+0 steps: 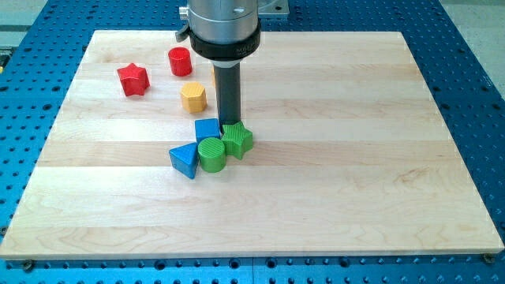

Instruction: Move the heart diagonally bottom left to the red circle

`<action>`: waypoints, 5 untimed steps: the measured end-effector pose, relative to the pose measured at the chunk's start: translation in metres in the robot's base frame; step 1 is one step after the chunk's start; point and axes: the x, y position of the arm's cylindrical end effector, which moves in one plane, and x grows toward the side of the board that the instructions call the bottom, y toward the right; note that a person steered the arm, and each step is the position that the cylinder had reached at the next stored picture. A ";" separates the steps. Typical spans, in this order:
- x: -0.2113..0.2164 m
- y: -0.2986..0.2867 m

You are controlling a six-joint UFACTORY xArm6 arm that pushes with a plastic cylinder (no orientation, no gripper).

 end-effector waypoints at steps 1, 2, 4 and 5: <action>-0.010 -0.002; -0.012 -0.018; -0.021 -0.027; -0.062 -0.013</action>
